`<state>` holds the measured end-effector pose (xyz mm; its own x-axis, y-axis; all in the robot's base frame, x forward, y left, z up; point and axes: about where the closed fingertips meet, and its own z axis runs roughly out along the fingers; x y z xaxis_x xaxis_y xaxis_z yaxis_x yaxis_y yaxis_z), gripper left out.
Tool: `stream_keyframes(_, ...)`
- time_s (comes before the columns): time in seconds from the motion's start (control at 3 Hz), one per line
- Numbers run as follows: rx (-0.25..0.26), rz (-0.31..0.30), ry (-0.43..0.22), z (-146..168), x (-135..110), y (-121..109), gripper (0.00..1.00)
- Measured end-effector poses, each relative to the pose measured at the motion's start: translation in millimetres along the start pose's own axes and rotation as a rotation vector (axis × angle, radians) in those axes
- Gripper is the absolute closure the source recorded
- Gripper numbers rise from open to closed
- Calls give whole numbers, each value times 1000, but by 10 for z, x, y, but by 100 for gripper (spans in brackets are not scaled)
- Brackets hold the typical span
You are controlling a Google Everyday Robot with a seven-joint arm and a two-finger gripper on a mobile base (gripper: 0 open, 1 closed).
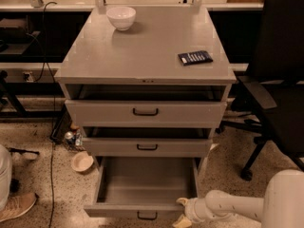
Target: Open bottom drawer
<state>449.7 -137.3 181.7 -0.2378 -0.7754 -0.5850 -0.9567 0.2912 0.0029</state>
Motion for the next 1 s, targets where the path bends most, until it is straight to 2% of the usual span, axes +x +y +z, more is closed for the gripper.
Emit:
stream_keyframes(0.33,61,6,17,-379,64,-91,0)
stream_keyframes(0.67,139,6,19,-993,141,-296,0)
stream_keyframes(1.0,224,25,19,-1780,304,-533,0)
